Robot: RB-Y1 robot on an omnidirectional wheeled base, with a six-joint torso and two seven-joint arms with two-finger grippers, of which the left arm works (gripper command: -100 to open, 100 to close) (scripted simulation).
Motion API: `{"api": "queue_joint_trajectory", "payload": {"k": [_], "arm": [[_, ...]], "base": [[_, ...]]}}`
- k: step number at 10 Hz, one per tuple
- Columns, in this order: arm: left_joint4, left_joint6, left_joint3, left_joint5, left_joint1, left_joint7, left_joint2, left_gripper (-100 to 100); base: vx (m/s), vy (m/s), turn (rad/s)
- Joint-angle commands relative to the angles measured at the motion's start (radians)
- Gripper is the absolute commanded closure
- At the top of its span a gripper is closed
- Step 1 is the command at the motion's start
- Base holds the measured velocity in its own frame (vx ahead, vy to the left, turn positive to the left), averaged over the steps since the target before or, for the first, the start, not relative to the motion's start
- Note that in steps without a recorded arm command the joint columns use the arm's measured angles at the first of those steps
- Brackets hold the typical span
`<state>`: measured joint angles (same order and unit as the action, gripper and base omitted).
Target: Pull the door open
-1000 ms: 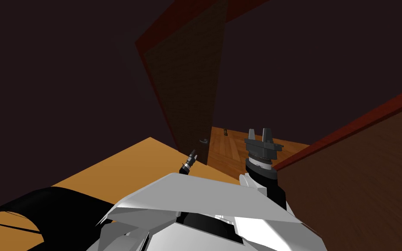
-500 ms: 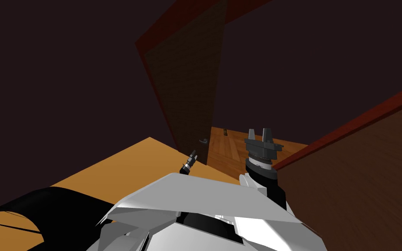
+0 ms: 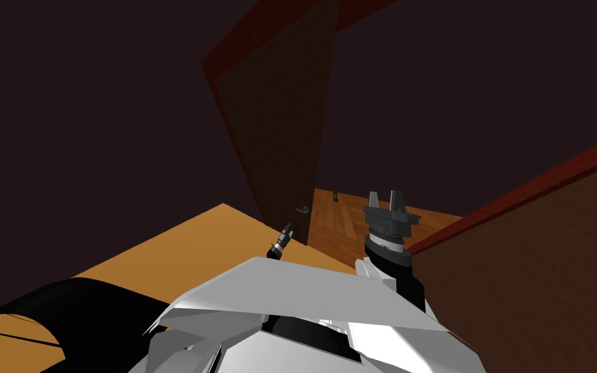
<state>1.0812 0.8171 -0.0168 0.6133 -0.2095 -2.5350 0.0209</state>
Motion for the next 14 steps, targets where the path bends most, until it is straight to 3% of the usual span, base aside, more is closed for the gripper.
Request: {"api": "queue_joint_trajectory", "payload": {"k": [1,3,14], "arm": [[0.000,0.000,0.000,0.000,0.000,0.000,0.000,-100],[0.000,0.000,0.000,0.000,0.000,0.000,0.000,-100],[-0.050,-0.003,-0.003,-0.053,0.040,0.275,-0.055,-100]], "base": [[0.021,0.010,0.038],[0.007,-0.009,-0.022],[-0.020,0.022,-0.078]]}}
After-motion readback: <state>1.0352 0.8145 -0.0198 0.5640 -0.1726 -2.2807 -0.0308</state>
